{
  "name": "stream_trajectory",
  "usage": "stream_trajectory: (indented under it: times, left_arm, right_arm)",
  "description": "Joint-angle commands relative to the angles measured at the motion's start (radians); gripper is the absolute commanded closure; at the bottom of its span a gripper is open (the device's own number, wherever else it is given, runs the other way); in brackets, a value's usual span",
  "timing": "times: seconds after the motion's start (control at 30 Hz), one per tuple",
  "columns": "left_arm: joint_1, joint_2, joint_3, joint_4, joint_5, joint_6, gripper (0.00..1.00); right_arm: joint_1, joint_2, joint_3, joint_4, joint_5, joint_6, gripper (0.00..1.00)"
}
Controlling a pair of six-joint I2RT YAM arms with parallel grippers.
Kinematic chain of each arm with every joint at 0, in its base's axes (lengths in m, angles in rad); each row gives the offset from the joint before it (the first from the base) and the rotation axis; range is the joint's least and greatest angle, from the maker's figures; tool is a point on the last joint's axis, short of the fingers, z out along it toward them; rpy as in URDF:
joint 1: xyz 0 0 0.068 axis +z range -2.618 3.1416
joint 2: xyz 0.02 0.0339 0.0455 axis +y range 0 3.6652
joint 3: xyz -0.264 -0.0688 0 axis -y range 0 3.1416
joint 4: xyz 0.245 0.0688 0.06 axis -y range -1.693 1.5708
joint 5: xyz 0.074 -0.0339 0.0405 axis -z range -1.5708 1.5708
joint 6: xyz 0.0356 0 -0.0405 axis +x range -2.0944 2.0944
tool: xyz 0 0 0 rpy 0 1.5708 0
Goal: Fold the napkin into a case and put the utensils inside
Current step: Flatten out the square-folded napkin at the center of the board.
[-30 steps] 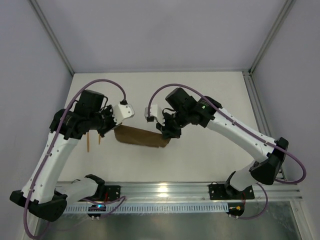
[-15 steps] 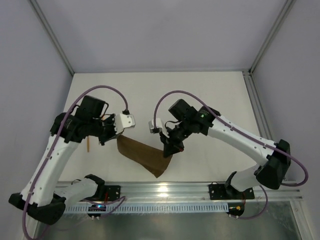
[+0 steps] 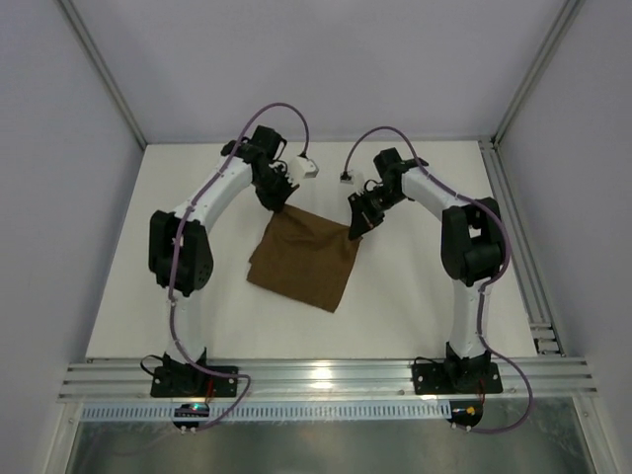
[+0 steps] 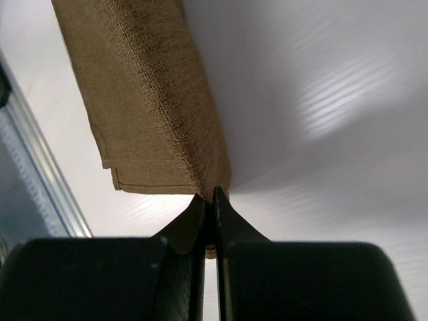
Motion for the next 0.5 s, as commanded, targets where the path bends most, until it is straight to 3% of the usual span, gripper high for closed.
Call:
stream_trajectory:
  times: [0.0, 0.27, 0.37, 0.4, 0.47]
  left_arm:
    - [0.024, 0.129, 0.174, 0.119, -0.076, -0.104, 0.96]
    - [0.024, 0.329, 0.315, 0.24, -0.155, -0.196, 0.89]
    - [0.024, 0.349, 0.312, 0.291, -0.19, -0.234, 0.58]
    - [0.024, 0.354, 0.314, 0.318, -0.202, -0.245, 0.37]
    - [0.026, 0.349, 0.314, 0.331, -0.227, -0.273, 0.25]
  right_arm:
    - [-0.018, 0.075, 0.122, -0.037, 0.121, 0.038, 0.97]
    - [-0.092, 0.194, 0.149, 0.038, 0.216, 0.106, 0.96]
    - [-0.093, 0.221, 0.188, 0.053, 0.218, 0.132, 0.95]
    - [-0.095, 0.229, 0.195, 0.056, 0.215, 0.142, 0.93]
    - [-0.105, 0.237, 0.206, 0.074, 0.207, 0.182, 0.88]
